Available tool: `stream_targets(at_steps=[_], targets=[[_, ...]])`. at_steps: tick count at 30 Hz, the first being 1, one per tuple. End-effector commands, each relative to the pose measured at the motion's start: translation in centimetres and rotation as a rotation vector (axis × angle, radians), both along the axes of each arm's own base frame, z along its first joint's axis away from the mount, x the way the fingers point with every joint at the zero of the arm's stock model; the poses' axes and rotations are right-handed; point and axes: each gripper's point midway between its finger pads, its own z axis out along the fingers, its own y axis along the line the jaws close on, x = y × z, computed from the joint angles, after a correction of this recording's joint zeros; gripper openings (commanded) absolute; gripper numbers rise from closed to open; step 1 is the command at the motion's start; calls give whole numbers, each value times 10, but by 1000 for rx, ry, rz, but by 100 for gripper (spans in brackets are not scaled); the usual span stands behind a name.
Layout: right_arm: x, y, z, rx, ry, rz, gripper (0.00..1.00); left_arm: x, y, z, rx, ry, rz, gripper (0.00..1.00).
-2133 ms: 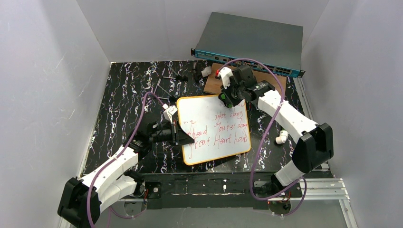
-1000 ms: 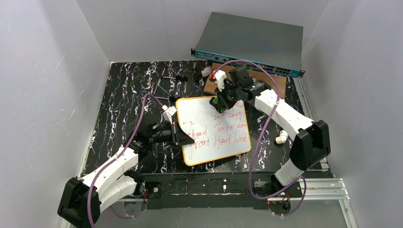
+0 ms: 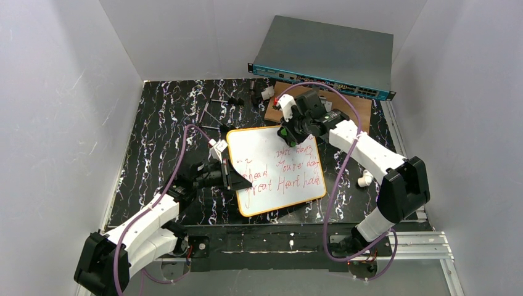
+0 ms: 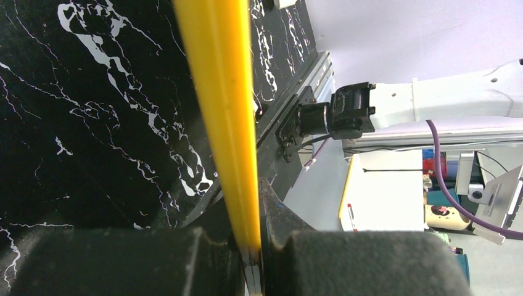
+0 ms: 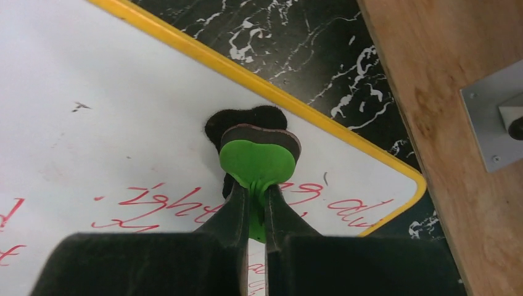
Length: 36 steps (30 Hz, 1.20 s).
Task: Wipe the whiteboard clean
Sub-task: Erase the whiteboard at the center of the board.
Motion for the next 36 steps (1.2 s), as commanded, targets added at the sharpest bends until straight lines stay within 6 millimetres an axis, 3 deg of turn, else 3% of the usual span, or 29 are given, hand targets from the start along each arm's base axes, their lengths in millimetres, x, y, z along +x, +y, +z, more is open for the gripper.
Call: stream_targets(at_steps=[1,6,9,11,13,17,19,22,26,29,33,35,36], targets=[[14,-6,-4,-23,-33,-28,1,-13,-14,76,-180,-396,-189,0],[-66,39,0,145,182,349,1,-12,-14,79,-185,-405,-190,0],[-88,54,8,208,234,441,1,-12,-14,80,-187,-410,-190,0],[-80,54,10,197,222,408,1,-13,-14,80,-187,-411,-190,0],[-55,49,9,144,153,296,1,-13,-14,79,-186,-410,-189,0],[10,13,11,-3,-65,-15,1,-15,-13,79,-187,-418,-189,0],[26,-3,13,-38,-121,-105,1,-15,-13,78,-186,-417,-191,0],[34,-14,10,-71,-155,-150,1,-15,-14,78,-187,-418,-196,0],[31,-12,4,-73,-139,-124,1,-15,-14,77,-185,-417,-202,0],[5,11,3,8,-36,35,1,-15,-14,78,-185,-420,-203,0],[-72,50,13,179,192,404,1,-15,-15,79,-186,-421,-208,0],[-84,60,17,193,195,448,1,-15,-15,79,-186,-421,-211,0],[-78,61,18,190,183,417,1,-15,-15,80,-186,-422,-211,0]])
